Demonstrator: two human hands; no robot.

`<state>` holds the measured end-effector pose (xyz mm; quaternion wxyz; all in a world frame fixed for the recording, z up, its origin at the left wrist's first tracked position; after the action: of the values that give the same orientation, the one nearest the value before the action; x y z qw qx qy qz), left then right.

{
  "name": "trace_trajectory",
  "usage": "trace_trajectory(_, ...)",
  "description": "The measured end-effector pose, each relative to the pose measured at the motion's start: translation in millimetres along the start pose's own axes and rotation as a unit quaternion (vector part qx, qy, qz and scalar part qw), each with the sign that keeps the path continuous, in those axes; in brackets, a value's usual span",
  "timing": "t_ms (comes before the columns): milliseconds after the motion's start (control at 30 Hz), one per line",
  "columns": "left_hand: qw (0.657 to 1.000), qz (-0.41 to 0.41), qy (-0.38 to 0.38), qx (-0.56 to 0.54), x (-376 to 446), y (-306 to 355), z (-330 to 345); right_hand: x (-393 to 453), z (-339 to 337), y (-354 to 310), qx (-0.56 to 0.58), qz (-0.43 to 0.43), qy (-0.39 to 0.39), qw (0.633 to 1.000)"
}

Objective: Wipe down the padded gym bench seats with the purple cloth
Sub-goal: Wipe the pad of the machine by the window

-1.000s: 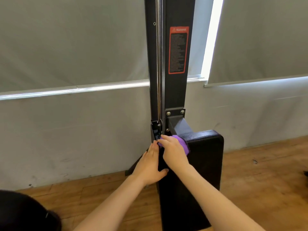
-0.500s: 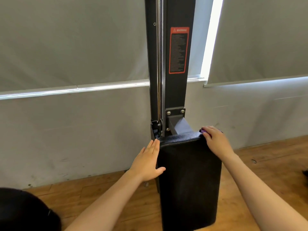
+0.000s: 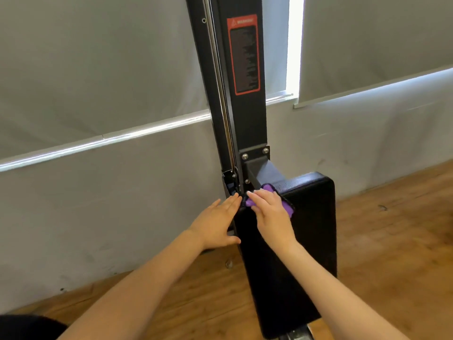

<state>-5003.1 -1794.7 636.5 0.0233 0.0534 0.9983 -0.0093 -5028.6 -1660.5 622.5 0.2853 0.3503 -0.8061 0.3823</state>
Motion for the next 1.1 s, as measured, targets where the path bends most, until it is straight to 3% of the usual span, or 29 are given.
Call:
trace_trajectory(167,0.998,0.045,-0.012,0.046,5.0,-7.2,-4.2,-4.3,-5.6,22.1,-0.094,0.026,0.006,0.995)
trace_trajectory(367,0.997,0.071,0.018,0.038,18.2,-9.3,0.1,-13.5,26.8,-0.2,-0.049,0.087,0.11,0.989)
trace_trajectory(533,0.994,0.092,0.032,0.052,24.3,-11.6,2.5,-28.7,19.8,-1.0,-0.035,0.057,0.154,0.986)
trace_trajectory(667,0.989,0.121,0.026,0.078,32.7,-10.1,-3.0,-38.1,-16.4,36.2,0.001,0.223,0.293,0.93)
trace_trajectory(733,0.989,0.138,0.009,0.056,35.1,-6.8,-3.9,-32.7,-12.8,39.1,-0.021,0.251,0.281,0.926)
trace_trajectory(933,0.985,0.169,-0.008,0.043,40.0,-6.6,-6.1,-36.2,58.0,-21.5,-0.078,0.073,0.196,0.975)
trace_trajectory(1100,0.983,0.173,-0.02,0.051,40.4,-6.0,-6.7,-41.6,44.6,-12.4,-0.092,0.011,0.14,0.986)
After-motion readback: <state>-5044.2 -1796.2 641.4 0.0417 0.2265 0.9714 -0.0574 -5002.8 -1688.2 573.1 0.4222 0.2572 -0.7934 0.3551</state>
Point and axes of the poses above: each hand's wrist, its own x-axis towards the middle knuckle, its own z-axis out of the palm, y = z × x, the point moved 5 cm from there along x, towards the middle knuckle, and after that the axes turned 15 degrees about -z, right-handed, at the moved point
